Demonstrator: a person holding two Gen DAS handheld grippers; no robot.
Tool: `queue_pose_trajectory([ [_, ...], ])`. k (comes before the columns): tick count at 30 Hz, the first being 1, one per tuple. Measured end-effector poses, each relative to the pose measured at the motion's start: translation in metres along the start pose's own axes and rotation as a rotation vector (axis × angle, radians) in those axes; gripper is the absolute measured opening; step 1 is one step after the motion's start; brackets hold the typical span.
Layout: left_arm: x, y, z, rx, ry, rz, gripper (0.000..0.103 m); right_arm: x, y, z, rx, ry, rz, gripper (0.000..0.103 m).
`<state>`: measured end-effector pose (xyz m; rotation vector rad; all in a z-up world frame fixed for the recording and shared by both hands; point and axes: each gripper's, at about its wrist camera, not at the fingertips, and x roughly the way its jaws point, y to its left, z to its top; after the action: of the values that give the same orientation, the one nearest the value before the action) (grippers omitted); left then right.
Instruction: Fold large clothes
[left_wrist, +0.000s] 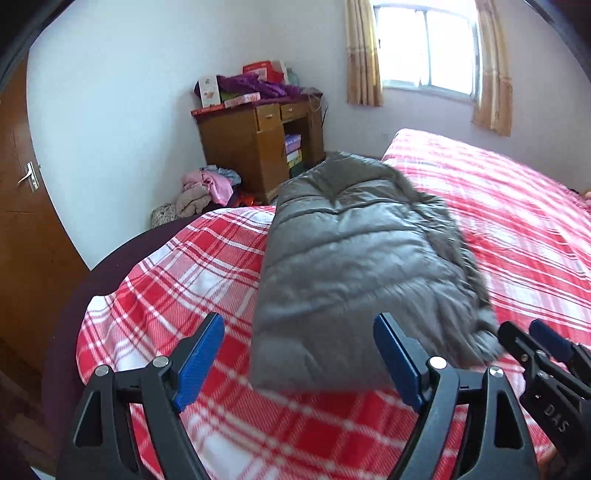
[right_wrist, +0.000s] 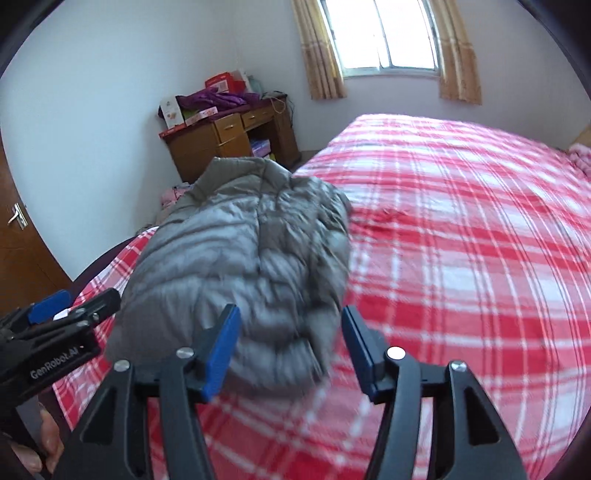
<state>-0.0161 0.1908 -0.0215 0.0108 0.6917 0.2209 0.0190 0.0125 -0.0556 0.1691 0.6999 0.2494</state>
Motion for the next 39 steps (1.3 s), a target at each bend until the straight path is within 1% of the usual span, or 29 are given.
queue_pose_trajectory([
  [3,-0.024,-0.006,-0.017,0.029,-0.031,-0.02,0.083,-0.018,-0.007,-0.011,0.037,-0.002,0.001,0.059],
  [5,-0.038,-0.009,-0.03,0.036,-0.028,0.018,0.083,-0.028,-0.008,-0.018,0.041,-0.004,-0.005,0.059],
  [7,-0.053,-0.011,-0.044,0.045,-0.034,0.081,0.083,-0.04,-0.005,-0.027,0.029,-0.01,-0.02,0.059],
  [9,-0.064,-0.011,-0.054,0.053,-0.045,0.061,0.083,-0.053,-0.001,-0.033,0.021,-0.027,-0.029,0.059],
  [10,-0.07,-0.009,-0.06,0.047,-0.034,0.044,0.083,-0.06,0.0,-0.037,0.02,-0.037,-0.034,0.059],
  [11,-0.073,-0.008,-0.064,0.036,-0.017,0.043,0.083,-0.067,0.001,-0.041,0.017,-0.044,-0.04,0.06],
  [13,-0.077,-0.003,-0.073,0.003,0.036,0.035,0.083,-0.078,0.005,-0.047,0.005,-0.05,-0.05,0.068],
  [14,-0.08,-0.001,-0.078,-0.009,0.054,0.016,0.083,-0.082,0.006,-0.05,-0.004,-0.051,-0.056,0.07],
  [16,-0.086,0.002,-0.087,-0.019,0.059,-0.008,0.083,-0.091,0.007,-0.055,-0.012,-0.055,-0.065,0.073],
  [19,-0.097,0.004,-0.095,-0.007,0.06,-0.001,0.083,-0.107,0.01,-0.064,-0.02,-0.065,-0.074,0.074],
  [21,-0.1,0.005,-0.1,0.0,0.077,0.0,0.083,-0.115,0.011,-0.07,-0.031,-0.057,-0.095,0.074],
  [23,-0.101,0.005,-0.107,0.01,0.114,-0.001,0.083,-0.122,0.013,-0.074,-0.038,-0.039,-0.109,0.075],
  [25,-0.102,0.005,-0.115,0.018,0.137,-0.008,0.083,-0.124,0.015,-0.077,-0.042,-0.014,-0.115,0.08],
  [27,-0.106,0.006,-0.12,0.032,0.141,-0.014,0.083,-0.127,0.018,-0.081,-0.055,0.009,-0.121,0.081],
  [30,-0.114,0.005,-0.125,0.044,0.133,-0.016,0.083,-0.134,0.024,-0.087,-0.075,0.012,-0.131,0.082],
  [34,-0.127,0.007,-0.123,0.045,0.115,-0.042,0.083,-0.141,0.029,-0.09,-0.077,0.017,-0.124,0.082],
  [36,-0.14,0.01,-0.119,0.039,0.081,-0.045,0.083,-0.15,0.032,-0.089,-0.079,-0.001,-0.12,0.082],
  [39,-0.159,0.014,-0.113,0.03,0.023,-0.031,0.083,-0.169,0.036,-0.085,-0.086,-0.054,-0.11,0.082],
])
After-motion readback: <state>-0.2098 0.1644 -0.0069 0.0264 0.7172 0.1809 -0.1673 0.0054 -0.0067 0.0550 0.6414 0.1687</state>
